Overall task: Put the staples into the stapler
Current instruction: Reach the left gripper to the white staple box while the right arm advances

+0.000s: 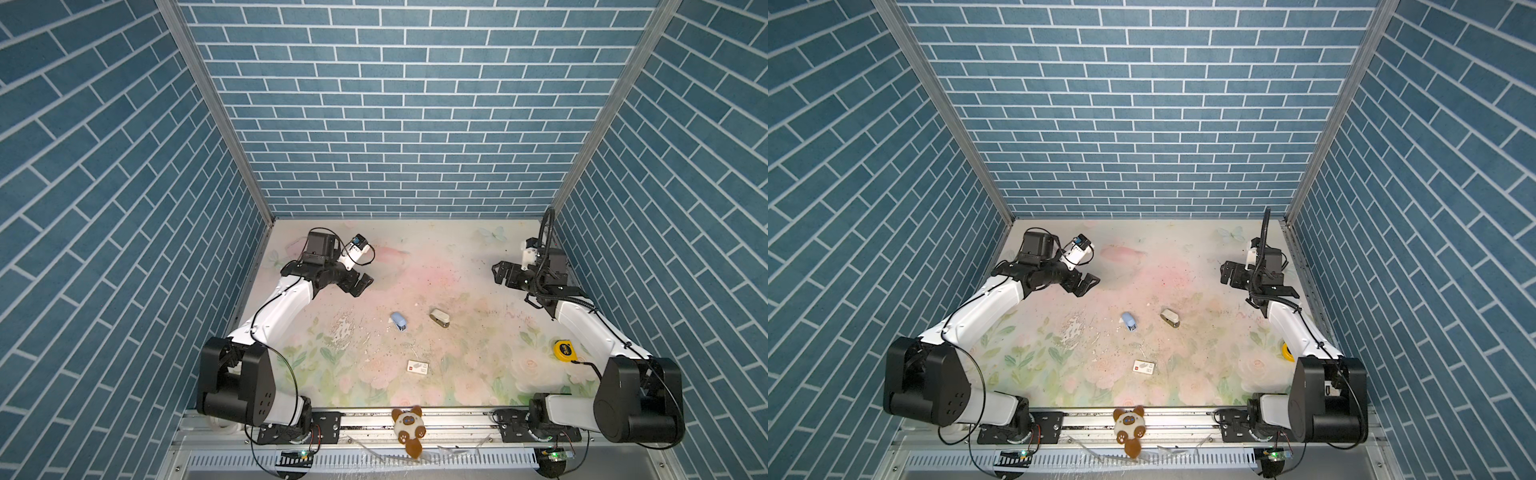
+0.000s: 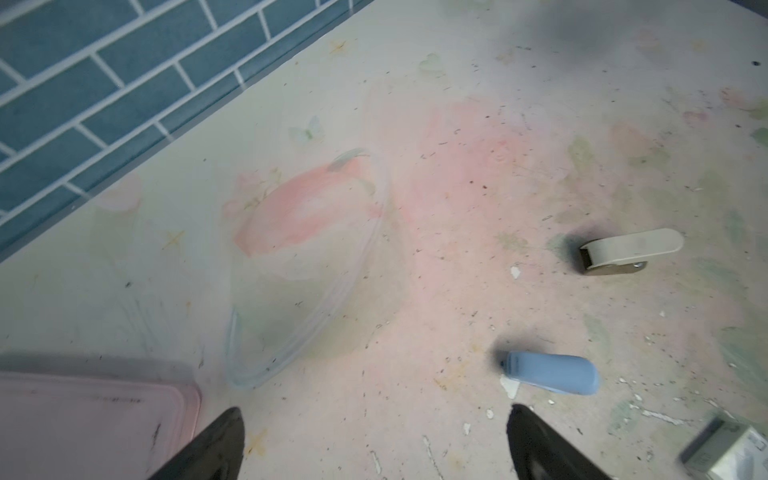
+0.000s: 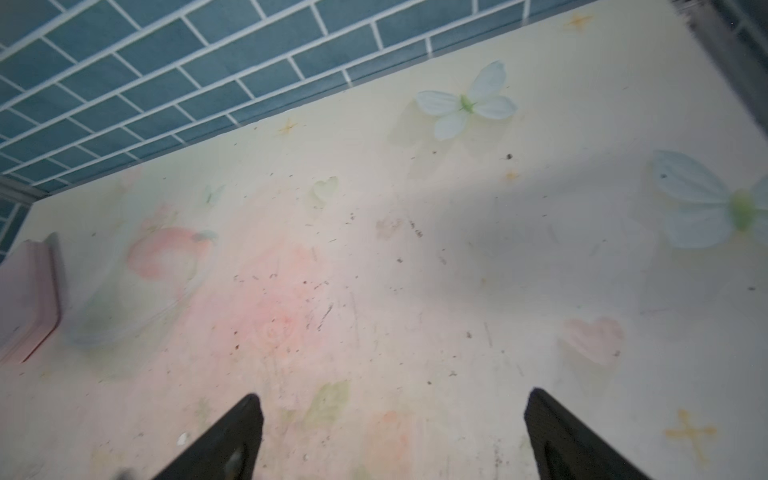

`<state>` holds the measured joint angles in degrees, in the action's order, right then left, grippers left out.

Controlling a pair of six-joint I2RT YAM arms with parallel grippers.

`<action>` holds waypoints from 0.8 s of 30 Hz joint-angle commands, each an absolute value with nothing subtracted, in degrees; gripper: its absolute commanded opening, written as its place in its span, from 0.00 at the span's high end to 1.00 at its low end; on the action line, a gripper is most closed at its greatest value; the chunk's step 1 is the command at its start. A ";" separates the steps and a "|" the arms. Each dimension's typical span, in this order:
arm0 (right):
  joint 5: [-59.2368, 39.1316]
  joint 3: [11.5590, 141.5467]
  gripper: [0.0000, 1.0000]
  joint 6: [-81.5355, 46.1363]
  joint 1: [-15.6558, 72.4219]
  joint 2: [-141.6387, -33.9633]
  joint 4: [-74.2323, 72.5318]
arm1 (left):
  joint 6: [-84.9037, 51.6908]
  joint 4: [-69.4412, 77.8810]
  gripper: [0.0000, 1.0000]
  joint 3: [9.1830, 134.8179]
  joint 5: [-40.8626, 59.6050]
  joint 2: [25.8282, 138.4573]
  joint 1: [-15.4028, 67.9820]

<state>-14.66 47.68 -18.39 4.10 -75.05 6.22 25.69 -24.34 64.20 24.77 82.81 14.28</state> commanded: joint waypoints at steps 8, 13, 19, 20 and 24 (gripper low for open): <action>-27.76 42.54 0.08 -27.61 5.40 -72.49 7.77 | 41.24 -40.26 0.00 75.23 21.33 93.71 30.54; -29.27 40.69 0.14 -29.22 5.80 -68.73 11.25 | 41.20 -44.92 0.01 76.63 19.86 94.61 35.90; -31.65 40.78 0.21 -30.49 6.21 -64.45 17.81 | 37.86 -49.18 0.00 75.42 22.53 93.71 40.80; -32.78 40.54 0.21 -31.01 6.26 -63.86 18.51 | 36.95 -49.26 0.00 74.74 24.19 93.21 41.31; -35.76 40.69 0.23 -31.20 6.50 -62.03 22.91 | 36.19 -48.47 0.01 70.97 27.65 91.91 44.52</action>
<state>-32.27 40.77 -29.71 6.13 -63.66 17.54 37.32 -46.06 73.19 24.36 93.58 42.46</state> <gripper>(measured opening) 0.777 0.987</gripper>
